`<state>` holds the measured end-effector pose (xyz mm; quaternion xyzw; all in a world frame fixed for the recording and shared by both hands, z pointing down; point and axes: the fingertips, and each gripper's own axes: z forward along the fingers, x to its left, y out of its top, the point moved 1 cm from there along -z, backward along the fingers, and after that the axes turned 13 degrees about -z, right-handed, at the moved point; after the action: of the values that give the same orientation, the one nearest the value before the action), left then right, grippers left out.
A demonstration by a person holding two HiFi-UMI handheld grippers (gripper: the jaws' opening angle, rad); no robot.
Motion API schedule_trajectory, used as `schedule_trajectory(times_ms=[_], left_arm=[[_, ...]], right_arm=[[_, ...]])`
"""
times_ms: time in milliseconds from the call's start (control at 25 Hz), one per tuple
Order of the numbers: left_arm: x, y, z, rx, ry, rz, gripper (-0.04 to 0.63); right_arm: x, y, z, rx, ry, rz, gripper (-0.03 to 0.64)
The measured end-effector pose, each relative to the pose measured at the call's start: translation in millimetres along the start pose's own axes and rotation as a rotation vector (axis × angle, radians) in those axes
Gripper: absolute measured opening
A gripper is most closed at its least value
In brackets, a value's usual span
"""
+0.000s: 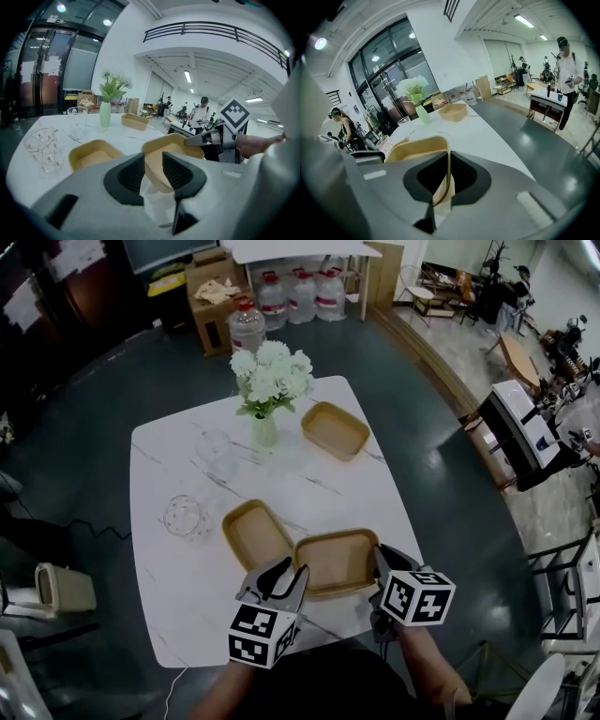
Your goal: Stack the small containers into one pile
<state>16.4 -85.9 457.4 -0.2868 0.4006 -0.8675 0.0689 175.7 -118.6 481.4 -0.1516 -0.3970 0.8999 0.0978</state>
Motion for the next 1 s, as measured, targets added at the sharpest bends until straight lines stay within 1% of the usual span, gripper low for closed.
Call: schedule_trajectory(times_ms=[320, 640, 800, 1000], left_arm=[[28, 7, -37, -0.042, 0.019, -0.008, 0.112], [48, 6, -62, -0.048, 0.021, 0.008, 0.112], [57, 8, -75, -0.051, 0.025, 0.023, 0.112], [70, 10, -86, -0.048, 0.021, 0.039, 0.112]], right_arm=[[44, 18, 9, -0.024, 0.028, -0.033, 0.015], [82, 28, 24, -0.028, 0.037, -0.063, 0.015], [99, 30, 27, -0.028, 0.028, -0.059, 0.015], [112, 28, 36, -0.027, -0.005, -0.035, 0.015]])
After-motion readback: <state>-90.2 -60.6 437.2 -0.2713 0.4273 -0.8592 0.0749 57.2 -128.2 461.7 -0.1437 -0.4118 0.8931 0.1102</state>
